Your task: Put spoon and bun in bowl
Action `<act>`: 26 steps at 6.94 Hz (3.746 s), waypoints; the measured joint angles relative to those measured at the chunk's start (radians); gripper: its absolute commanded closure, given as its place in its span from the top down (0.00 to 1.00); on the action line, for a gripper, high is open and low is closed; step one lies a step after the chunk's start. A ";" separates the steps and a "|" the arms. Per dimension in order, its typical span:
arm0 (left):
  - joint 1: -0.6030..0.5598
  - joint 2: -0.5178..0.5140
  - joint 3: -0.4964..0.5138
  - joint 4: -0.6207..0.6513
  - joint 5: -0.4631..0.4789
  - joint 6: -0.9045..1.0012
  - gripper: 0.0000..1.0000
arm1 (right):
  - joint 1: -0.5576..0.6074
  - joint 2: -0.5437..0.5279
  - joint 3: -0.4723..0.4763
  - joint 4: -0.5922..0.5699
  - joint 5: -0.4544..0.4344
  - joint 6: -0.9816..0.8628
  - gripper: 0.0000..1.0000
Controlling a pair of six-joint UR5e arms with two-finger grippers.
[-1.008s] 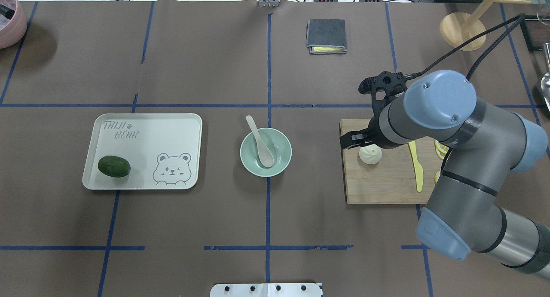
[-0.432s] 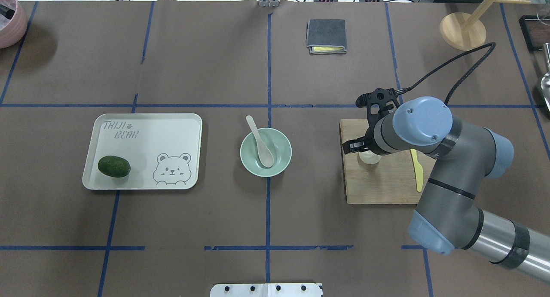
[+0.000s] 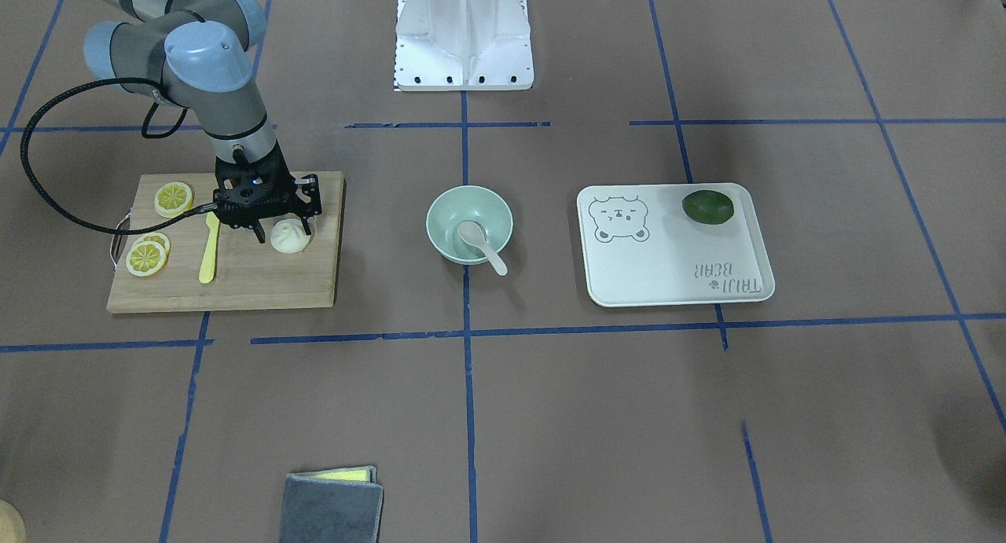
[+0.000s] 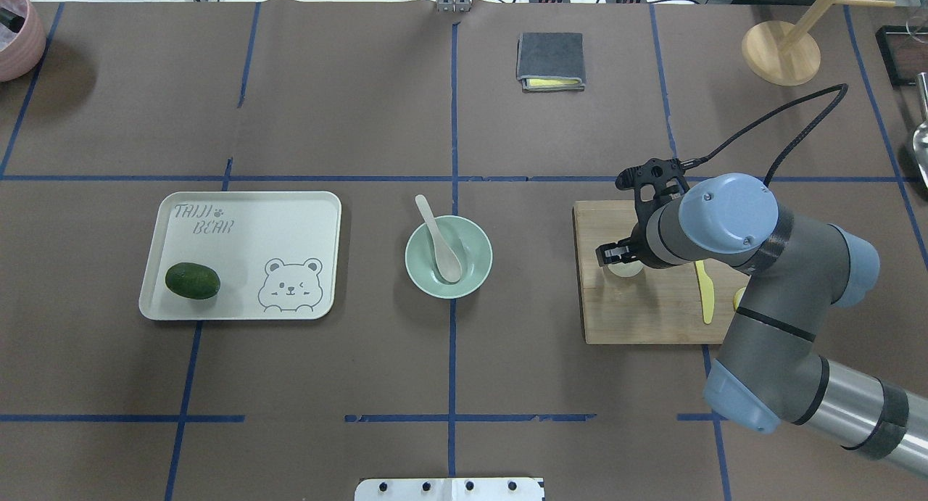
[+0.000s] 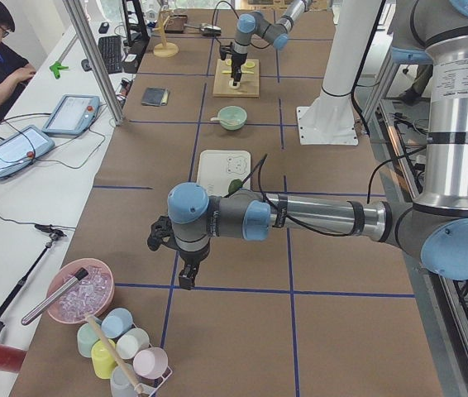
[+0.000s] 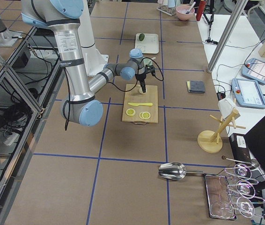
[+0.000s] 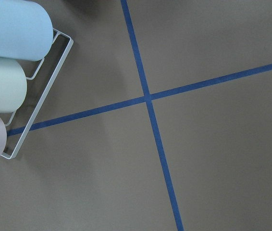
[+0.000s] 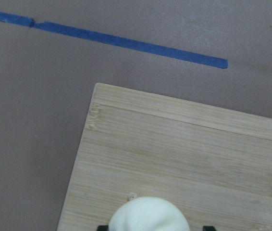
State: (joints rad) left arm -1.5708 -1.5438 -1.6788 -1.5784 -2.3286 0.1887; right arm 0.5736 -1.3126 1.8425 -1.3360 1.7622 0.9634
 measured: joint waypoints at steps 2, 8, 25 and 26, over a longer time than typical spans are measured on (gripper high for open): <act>0.000 -0.001 0.000 0.000 0.000 0.000 1.00 | 0.000 -0.003 0.005 0.000 0.001 0.002 0.00; 0.000 -0.001 -0.001 0.000 0.000 0.000 1.00 | -0.015 0.105 0.027 -0.113 -0.004 0.091 0.00; -0.001 0.027 -0.025 0.012 0.006 0.002 1.00 | 0.338 0.191 0.033 -0.358 0.277 -0.358 1.00; -0.001 0.033 -0.027 0.014 0.004 0.004 1.00 | 0.451 0.102 0.039 -0.359 0.344 -0.524 1.00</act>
State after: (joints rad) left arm -1.5718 -1.5106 -1.7063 -1.5647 -2.3248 0.1924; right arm 1.0249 -1.2110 1.8819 -1.6948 2.1064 0.4397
